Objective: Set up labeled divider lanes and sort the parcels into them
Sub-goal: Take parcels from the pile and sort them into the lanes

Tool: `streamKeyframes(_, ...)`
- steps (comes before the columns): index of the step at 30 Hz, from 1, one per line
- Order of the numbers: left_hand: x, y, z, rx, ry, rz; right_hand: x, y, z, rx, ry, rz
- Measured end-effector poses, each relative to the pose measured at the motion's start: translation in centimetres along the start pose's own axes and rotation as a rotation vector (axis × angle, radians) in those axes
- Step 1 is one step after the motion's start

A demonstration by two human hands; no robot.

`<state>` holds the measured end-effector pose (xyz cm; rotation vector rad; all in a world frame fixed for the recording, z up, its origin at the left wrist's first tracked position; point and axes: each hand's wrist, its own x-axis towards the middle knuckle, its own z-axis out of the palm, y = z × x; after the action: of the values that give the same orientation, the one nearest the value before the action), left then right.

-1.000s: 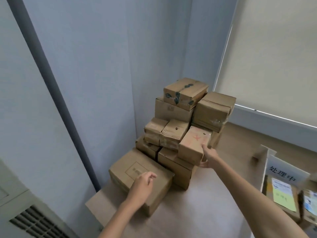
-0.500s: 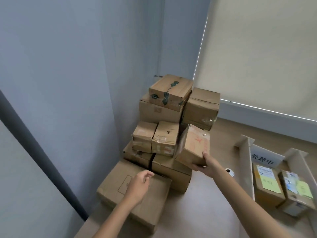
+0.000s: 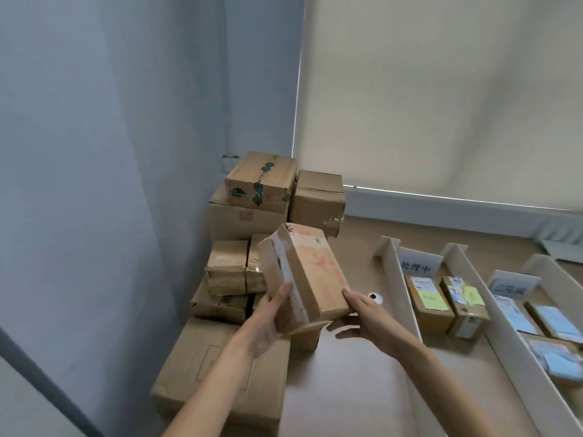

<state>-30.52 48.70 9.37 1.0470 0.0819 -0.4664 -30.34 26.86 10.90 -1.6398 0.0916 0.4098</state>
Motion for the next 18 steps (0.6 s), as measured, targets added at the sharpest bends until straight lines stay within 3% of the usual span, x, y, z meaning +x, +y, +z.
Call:
streamKeyframes(2, -0.2, -0.1, 0.8, 0.05, 0.033, 0.026, -0.5, 0.3, 0.2, -0.326, 0.19, -0.11)
streamKeyframes(4, -0.5, -0.3, 1.7, 0.134, 0.085, 0.07, -0.9, 0.3, 0.6, -0.444, 0.326, -0.249)
streamKeyframes(7, -1.1, -0.8, 3.3, 0.277, 0.077, 0.151, -2.9, -0.2, 2.6, -0.281, 0.202, -0.3)
streamKeyframes(11, -2.1, -0.9, 5.0, 0.446, 0.013, 0.225, -4.7, 0.6, 2.9, -0.117, 0.234, -0.332)
streamKeyframes(18, -2.6, -1.3, 3.0, 0.592, 0.105, 0.401, -7.8, 2.9, -0.3, 0.382, 0.082, -0.112)
